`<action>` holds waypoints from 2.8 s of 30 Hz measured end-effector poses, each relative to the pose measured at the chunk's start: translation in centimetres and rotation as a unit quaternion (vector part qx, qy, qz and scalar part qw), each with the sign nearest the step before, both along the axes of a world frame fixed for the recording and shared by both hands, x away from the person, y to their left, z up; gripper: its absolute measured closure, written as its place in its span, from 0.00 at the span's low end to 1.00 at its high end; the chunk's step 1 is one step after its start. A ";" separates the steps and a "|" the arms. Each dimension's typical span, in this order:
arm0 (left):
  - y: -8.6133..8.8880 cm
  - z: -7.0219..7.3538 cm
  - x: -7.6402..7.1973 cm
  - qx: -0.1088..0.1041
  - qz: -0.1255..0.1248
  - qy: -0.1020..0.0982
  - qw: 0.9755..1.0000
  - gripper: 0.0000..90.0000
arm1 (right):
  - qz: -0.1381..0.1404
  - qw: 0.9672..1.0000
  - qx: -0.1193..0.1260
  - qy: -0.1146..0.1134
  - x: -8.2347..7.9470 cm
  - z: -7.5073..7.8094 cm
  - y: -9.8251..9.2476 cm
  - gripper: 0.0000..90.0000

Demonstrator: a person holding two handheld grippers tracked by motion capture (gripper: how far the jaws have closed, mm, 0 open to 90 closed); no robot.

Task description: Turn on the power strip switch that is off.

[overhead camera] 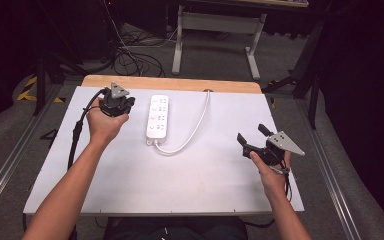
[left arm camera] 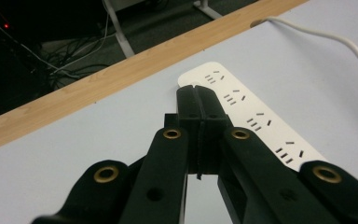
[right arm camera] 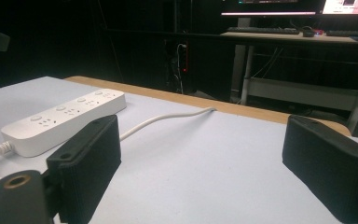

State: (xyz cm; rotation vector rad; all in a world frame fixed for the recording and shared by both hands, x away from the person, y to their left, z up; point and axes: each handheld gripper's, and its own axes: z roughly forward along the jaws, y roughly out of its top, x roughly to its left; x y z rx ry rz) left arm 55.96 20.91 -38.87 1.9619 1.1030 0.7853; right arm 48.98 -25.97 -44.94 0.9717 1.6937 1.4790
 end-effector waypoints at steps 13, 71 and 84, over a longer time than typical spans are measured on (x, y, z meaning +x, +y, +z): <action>-1.7 -0.7 1.9 0.012 -0.013 0.033 0.999 1.00 | -0.002 1.000 -0.001 0.004 0.2 -0.1 0.0 0.14; -5.8 -4.9 9.6 0.046 -0.003 0.134 0.990 1.00 | 0.003 1.000 0.000 0.014 0.4 0.0 -0.1 0.15; -5.7 -5.6 9.8 0.043 -0.001 0.138 0.989 1.00 | 0.002 1.000 0.002 0.018 0.2 0.0 0.0 0.15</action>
